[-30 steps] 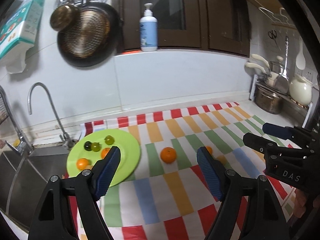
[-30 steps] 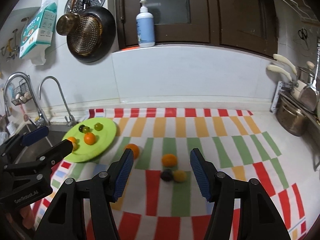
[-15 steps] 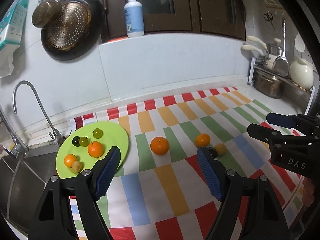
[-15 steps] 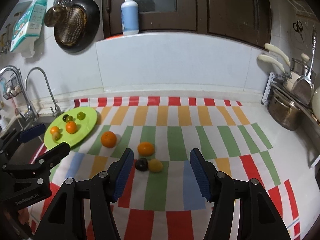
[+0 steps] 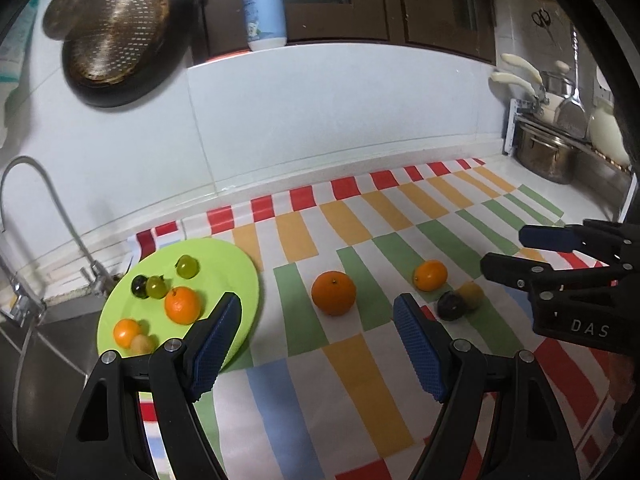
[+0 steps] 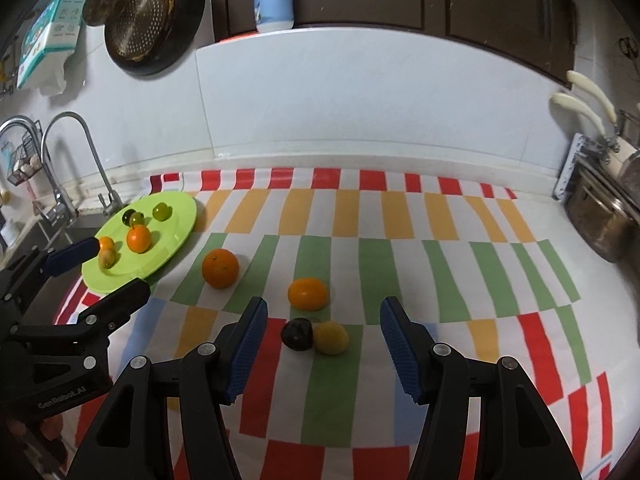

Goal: Organize fruits
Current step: 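Move left tool to the large orange while right tool approaches the mandarin, then grasp the large orange with left tool while right tool grasps the mandarin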

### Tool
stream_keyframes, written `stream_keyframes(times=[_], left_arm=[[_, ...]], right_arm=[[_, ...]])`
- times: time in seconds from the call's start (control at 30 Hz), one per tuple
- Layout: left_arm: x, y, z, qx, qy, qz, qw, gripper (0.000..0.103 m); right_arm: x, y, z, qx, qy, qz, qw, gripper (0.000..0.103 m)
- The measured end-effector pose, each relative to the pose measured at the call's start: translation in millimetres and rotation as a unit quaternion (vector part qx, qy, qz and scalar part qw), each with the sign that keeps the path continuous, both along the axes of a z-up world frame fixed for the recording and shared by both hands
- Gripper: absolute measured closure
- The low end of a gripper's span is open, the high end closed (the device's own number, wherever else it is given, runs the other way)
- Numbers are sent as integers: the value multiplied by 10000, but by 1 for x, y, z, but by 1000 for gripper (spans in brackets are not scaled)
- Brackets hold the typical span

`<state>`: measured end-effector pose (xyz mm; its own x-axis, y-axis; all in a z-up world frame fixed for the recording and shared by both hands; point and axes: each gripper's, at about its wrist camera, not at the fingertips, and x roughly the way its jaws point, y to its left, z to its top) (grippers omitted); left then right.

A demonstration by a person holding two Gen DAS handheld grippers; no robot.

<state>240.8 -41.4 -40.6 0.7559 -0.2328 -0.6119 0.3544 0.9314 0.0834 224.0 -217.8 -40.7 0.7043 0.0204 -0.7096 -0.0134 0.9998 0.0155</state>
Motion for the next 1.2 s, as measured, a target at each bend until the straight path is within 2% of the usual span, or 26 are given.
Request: stream_keyframes(times=[0.43, 0.67, 0.77, 1.1, 1.2], left_arm=[[44, -7, -31, 122, 322, -394, 9986, 28], [64, -10, -45, 22, 634, -565, 9964, 32], [72, -12, -49, -41, 735, -612, 9954, 33], [89, -21, -65, -27, 1068, -626, 9923, 49], [90, -23, -70, -34, 1168, -620, 9912, 57]], right_arm=[[45, 5, -33, 140, 513, 266, 9982, 44], [62, 5, -46, 226, 735, 331, 9965, 45], [66, 4, -50, 243, 781, 332, 9961, 48], [75, 4, -58, 348, 920, 335, 9946, 53], [76, 4, -59, 401, 950, 324, 9941, 59]])
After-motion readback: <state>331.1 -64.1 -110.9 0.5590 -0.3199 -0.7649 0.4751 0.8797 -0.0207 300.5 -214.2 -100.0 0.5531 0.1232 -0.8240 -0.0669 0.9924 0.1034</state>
